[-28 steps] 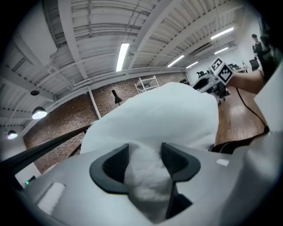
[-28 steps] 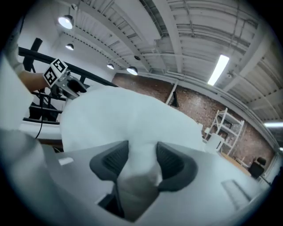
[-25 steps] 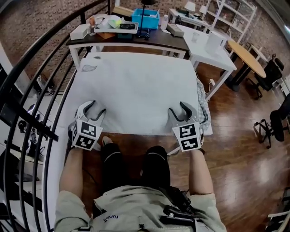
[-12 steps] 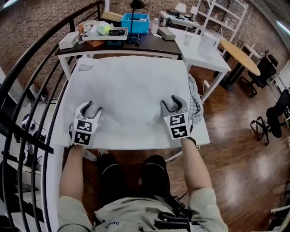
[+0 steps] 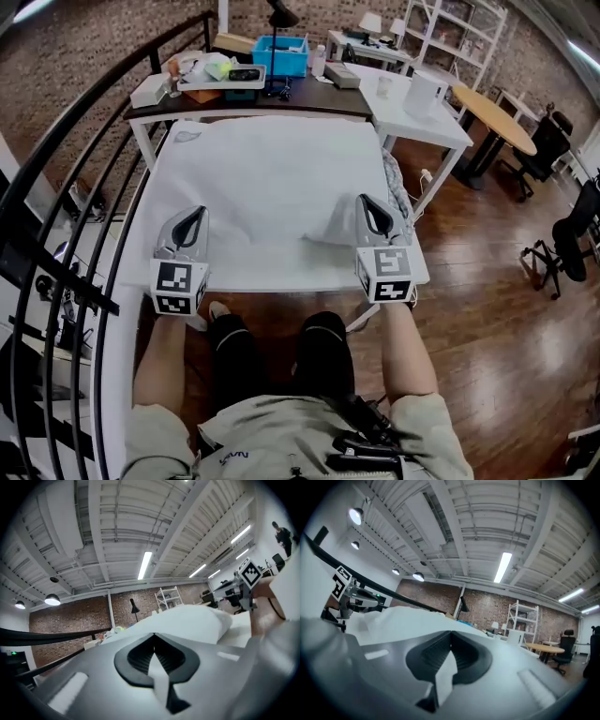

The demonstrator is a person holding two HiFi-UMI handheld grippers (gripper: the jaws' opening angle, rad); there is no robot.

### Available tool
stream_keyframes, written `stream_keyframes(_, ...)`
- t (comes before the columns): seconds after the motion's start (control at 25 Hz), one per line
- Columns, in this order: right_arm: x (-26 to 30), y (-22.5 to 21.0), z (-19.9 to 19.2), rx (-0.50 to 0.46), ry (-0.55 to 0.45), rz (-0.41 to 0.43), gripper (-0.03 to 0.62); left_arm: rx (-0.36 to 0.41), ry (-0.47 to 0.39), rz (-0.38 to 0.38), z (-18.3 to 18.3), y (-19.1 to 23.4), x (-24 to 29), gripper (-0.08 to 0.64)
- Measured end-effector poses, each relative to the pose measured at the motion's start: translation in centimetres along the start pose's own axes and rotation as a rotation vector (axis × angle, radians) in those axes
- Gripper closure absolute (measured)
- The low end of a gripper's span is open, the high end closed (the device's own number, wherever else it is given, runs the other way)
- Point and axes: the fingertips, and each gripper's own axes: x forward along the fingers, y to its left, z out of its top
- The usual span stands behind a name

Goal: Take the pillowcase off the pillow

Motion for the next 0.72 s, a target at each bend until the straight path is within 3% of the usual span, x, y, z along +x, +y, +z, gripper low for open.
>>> stream_keyframes(0.12,-4.4,0.8,0.2,0.069,-0.052,-0.019,0.588,-0.093,-0.111,-0.014,1.7,-2.8,-4.5,0.554)
stream_keyframes(0.28,-9.7,2.3,-2.1,0.170,-0.038,-0.044,0.589,-0.221,-0.140,0.011,0.7,-6.0,-9.8,0.555)
stream_keyframes(0.4,-12.3,3.7,-3.2,0.202,-0.010,-0.036,0.589,-0.228,-0.125,0.022,0.3,-7.7,-11.9,0.554)
stream_keyframes(0.56,-14.3,5.3,-3.5,0.165,0.007,-0.035,0.589,-0.210,-0.121,0.065,-0.1,-8.4,-13.6,0.555)
stream_keyframes(0.72,-15.2,6.0,-5.4,0.216,0.036,-0.032,0.591,-0.201,-0.097,0.091,-1.1,-8.4,-14.1,0.555)
